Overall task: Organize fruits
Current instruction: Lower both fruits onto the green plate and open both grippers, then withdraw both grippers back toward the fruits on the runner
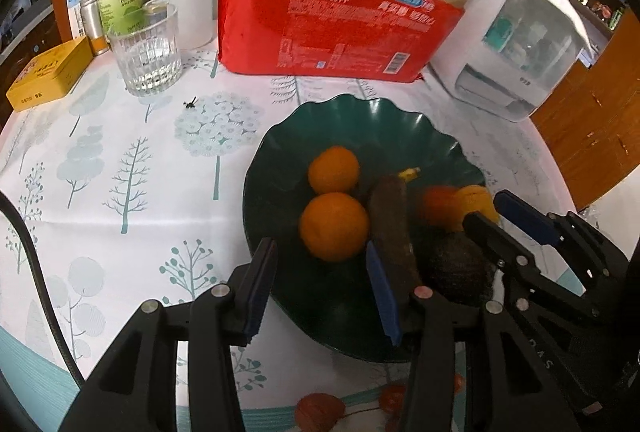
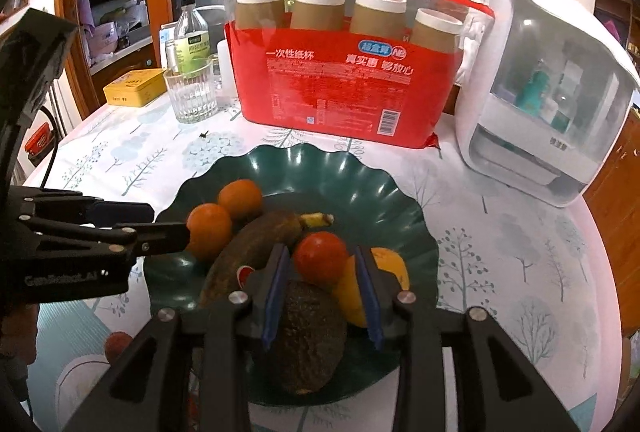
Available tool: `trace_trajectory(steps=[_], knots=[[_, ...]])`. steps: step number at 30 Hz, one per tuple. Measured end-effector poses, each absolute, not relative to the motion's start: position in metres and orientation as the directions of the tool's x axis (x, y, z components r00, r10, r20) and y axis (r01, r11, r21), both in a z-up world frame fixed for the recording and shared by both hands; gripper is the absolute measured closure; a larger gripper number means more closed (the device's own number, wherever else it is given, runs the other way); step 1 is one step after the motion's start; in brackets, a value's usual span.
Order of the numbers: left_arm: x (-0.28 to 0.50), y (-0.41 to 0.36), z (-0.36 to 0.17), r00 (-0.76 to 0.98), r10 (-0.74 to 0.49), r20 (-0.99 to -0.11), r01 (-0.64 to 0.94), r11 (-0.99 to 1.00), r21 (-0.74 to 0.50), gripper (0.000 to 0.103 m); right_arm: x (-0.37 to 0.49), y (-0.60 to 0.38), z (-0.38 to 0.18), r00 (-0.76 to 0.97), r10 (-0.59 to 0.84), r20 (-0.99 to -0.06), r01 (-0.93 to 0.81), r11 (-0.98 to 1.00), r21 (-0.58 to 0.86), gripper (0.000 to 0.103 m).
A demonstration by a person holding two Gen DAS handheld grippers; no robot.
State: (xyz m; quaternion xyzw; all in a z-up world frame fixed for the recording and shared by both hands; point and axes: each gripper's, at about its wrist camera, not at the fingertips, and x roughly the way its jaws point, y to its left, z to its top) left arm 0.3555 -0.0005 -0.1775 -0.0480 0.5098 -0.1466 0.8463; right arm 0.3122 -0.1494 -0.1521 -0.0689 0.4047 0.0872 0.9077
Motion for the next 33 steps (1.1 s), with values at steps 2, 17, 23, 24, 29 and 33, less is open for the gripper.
trace_trajectory(steps=[2, 17, 23, 24, 29, 33], knots=[[0.352, 0.000, -0.171, 0.440, -0.300, -0.847, 0.202, 0.952, -0.232, 0.058, 0.310, -0.151, -0.147, 0.663, 0.102, -0.742, -0.205, 0.977, -0.050, 0.061], [0.294, 0.025, -0.131, 0.471, -0.309, -0.826, 0.191, 0.950, -0.246, 0.050, 0.245, -0.145, -0.115, 0.677, 0.059, -0.733, -0.142, 0.989, -0.051, 0.057], [0.262, 0.039, -0.124, 0.466, -0.324, -0.823, 0.197, 0.945, -0.260, 0.050, 0.207, -0.144, -0.115, 0.659, 0.022, -0.752, -0.096, 0.994, -0.055, 0.057], [0.257, 0.041, -0.124, 0.461, -0.324, -0.826, 0.198, 0.945, -0.260, 0.050, 0.201, -0.144, -0.115, 0.656, 0.018, -0.755, -0.090, 0.994, -0.055, 0.057], [0.236, 0.047, -0.125, 0.445, -0.328, -0.833, 0.210, 0.943, -0.259, 0.050, 0.171, -0.145, -0.117, 0.640, -0.011, -0.768, -0.059, 0.996, -0.063, 0.057], [0.221, 0.049, -0.127, 0.430, -0.331, -0.840, 0.213, 0.941, -0.262, 0.050, 0.151, -0.147, -0.121, 0.624, -0.018, -0.781, -0.053, 0.996, -0.065, 0.057]])
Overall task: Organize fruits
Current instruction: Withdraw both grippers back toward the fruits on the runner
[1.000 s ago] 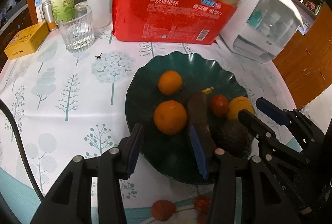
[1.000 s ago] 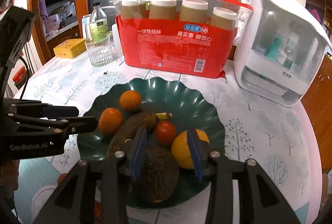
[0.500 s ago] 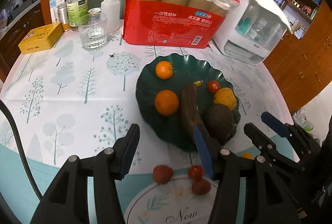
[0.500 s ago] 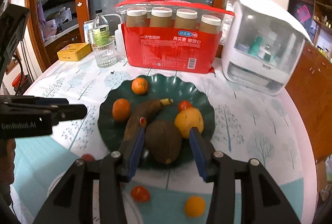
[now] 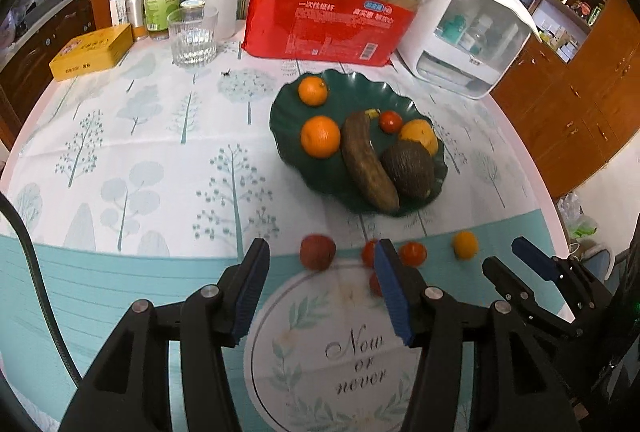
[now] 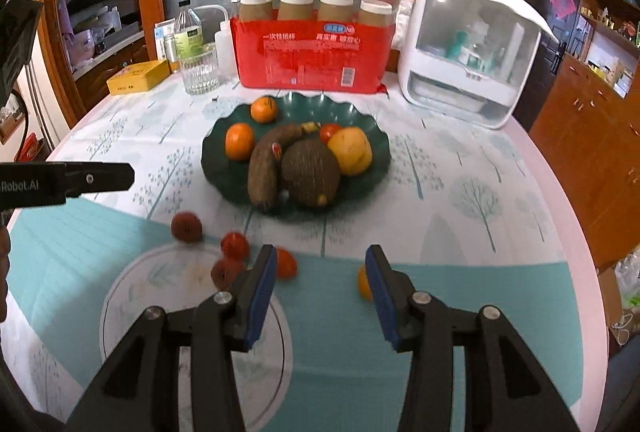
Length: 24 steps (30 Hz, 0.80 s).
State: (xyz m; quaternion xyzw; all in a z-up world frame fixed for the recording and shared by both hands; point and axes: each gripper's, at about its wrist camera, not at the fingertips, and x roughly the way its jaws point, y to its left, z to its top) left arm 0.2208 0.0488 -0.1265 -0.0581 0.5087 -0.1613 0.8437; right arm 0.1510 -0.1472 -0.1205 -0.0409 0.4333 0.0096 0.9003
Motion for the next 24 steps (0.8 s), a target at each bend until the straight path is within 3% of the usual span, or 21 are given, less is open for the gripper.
trace_trajectory(steps=[17, 24], knots=[[0.187, 0.018, -0.147, 0.385, -0.259, -0.886, 0.108, 0.966, -0.235, 0.049, 0.124, -0.183, -0.134, 0.605, 0.063, -0.794, -0.152, 0.988, -0.037, 0.055], [0.184, -0.001, -0.157, 0.382, -0.221, -0.897, 0.033, 0.974, -0.226, 0.040, 0.134, -0.204, -0.140, 0.599, 0.115, -0.792, -0.207, 0.978, -0.015, 0.053]])
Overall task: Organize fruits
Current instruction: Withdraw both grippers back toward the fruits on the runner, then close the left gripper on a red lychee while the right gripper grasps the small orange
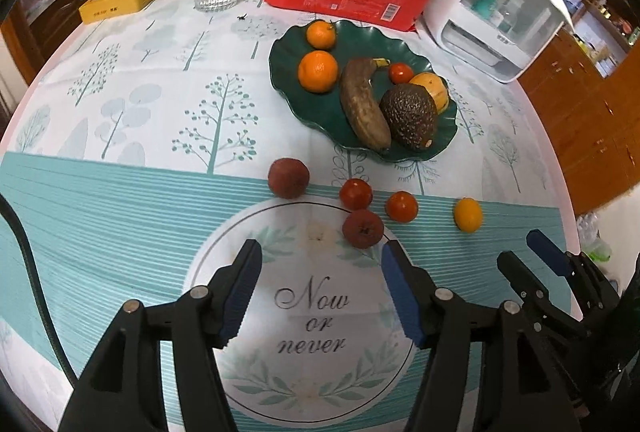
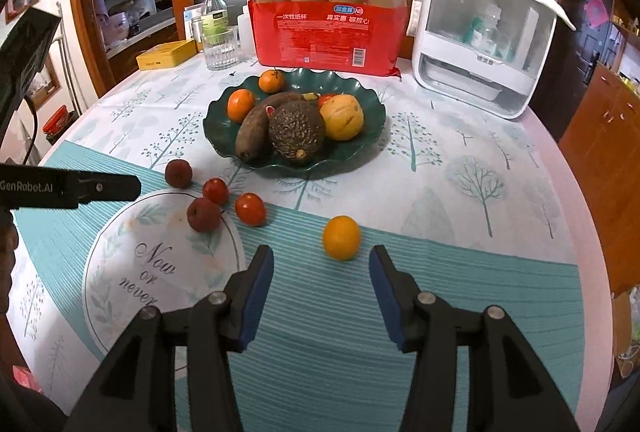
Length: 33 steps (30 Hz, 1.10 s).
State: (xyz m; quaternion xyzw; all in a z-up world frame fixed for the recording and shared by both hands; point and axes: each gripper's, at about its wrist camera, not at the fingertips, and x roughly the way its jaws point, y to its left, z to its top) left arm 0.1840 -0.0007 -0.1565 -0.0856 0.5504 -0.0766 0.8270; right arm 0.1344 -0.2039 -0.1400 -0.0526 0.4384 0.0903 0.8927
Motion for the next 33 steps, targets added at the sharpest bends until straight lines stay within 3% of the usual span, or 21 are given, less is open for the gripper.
trace_trajectory(steps=[4, 24, 33], knots=[[0.185, -0.011, -0.165, 0.384, -0.206, -0.900, -0.003, 0.975, -0.224, 0.036, 0.141, -0.213, -0.146, 0.593, 0.141, -0.793, -0.235, 0.972, -0.003, 0.053], [0.210, -0.039, -0.207, 0.381, -0.162, -0.910, -0.073, 0.976, -0.205, 0.036, 0.169, -0.226, -0.191, 0.553, 0.234, -0.800, -0.315, 0.947, 0.060, 0.053], [0.219, -0.048, -0.217, 0.354, -0.163, -0.921, -0.035, 0.982, -0.187, 0.047, 0.173, -0.229, -0.199, 0.572, 0.231, -0.787, -0.292, 0.954, 0.069, 0.053]])
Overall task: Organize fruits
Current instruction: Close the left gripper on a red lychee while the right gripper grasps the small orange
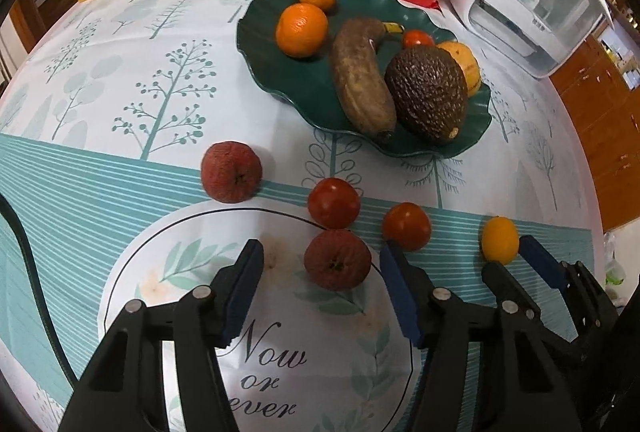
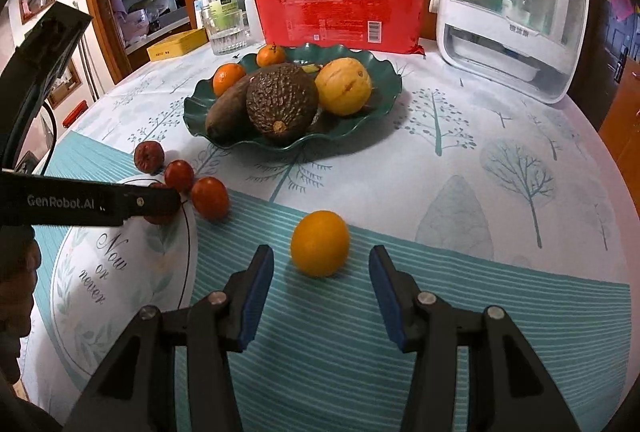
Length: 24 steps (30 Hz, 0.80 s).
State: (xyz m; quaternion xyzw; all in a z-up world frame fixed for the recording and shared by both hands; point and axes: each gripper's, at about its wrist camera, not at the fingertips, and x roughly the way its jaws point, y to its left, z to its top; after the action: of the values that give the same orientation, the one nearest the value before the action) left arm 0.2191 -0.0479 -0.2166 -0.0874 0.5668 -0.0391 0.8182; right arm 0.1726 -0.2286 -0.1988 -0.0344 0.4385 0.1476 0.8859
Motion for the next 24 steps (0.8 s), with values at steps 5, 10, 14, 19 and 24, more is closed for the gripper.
trace_trajectory(steps=[5, 10, 14, 19, 24], knots=[[0.2198, -0.0550, -0.2190, 0.353, -0.151, -0.923, -0.010, 0.986, -0.165, 0.056, 0.1733, -0.2255, -0.2013, 0.575, 0.237, -0.783, -0.305, 0.950, 0.064, 0.061], [0.2203, -0.0566, -0.2191, 0.354, -0.164, -0.921, 0.004, 0.985, -0.174, 0.071, 0.1751, -0.2216, -0.2036, 0.576, 0.232, -0.784, -0.312, 0.949, 0.051, 0.068], [0.2198, -0.0579, -0.2191, 0.353, -0.166, -0.921, 0.015, 0.985, -0.172, 0.071, 0.1758, -0.2210, -0.2039, 0.575, 0.226, -0.786, -0.310, 0.950, 0.047, 0.071], [0.2182, -0.0571, -0.2188, 0.351, -0.165, -0.922, 0.014, 0.985, -0.171, 0.071, 0.1757, -0.2218, -0.2032, 0.566, 0.229, -0.792, -0.307, 0.950, 0.056, 0.071], [0.2146, -0.0529, -0.2124, 0.367, -0.167, -0.915, 0.018, 0.985, -0.173, 0.071, 0.1736, -0.2212, -0.2012, 0.569, 0.229, -0.790, -0.310, 0.949, 0.051, 0.071]])
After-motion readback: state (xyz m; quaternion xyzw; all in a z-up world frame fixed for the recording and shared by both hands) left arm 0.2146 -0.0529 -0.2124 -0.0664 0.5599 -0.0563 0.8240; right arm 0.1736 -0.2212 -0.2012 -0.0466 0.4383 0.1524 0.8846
